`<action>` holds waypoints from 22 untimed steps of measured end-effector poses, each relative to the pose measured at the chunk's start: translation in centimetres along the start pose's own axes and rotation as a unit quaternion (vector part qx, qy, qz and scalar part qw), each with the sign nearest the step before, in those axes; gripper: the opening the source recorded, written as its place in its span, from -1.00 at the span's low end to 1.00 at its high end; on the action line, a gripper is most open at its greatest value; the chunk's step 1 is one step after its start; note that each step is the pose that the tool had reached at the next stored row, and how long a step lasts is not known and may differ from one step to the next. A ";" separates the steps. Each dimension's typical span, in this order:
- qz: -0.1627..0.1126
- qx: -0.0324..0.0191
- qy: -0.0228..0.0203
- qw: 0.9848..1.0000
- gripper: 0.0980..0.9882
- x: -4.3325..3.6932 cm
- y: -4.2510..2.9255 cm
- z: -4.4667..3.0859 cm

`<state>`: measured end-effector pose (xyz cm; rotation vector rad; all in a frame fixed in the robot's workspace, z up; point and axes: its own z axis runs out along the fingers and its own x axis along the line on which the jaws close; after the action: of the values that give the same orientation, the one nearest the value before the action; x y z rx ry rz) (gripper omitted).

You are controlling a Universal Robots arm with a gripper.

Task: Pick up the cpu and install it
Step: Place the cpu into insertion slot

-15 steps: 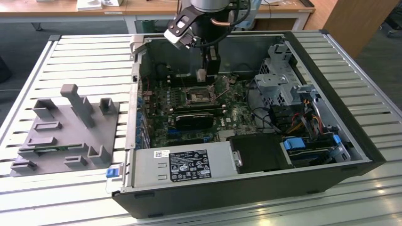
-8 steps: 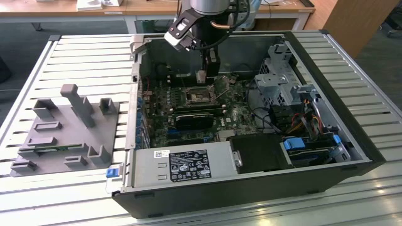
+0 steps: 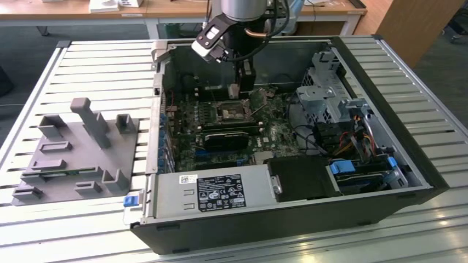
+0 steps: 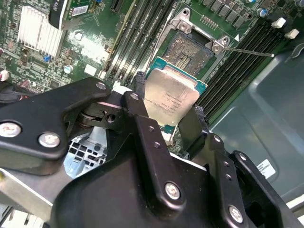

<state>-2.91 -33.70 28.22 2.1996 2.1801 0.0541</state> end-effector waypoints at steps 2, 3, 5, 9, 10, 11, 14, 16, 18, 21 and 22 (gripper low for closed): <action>0.000 0.000 0.000 1.000 -0.02 0.15 -0.02 0.29; 0.000 0.000 0.000 1.000 -0.02 0.24 -0.04 0.44; 0.000 0.000 0.000 1.000 -0.02 0.29 -0.13 0.78; 0.000 0.000 0.002 1.000 -0.02 0.39 -0.47 1.34; 0.000 0.000 0.003 1.000 -0.02 0.43 -0.50 1.48; 0.000 0.000 0.003 1.000 -0.02 0.49 -0.51 1.63; 0.001 0.000 0.005 1.000 -0.02 0.59 -0.53 1.98; 0.001 0.000 0.006 1.000 -0.02 0.63 -0.62 2.19; 0.001 0.000 0.006 1.000 -0.02 0.66 -0.74 2.51; 0.000 0.000 0.006 1.000 -0.02 0.80 -0.85 3.06; 0.000 0.000 0.006 1.000 -0.02 0.82 -0.87 3.23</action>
<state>-3.59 -32.89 24.94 2.2055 2.1865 0.0680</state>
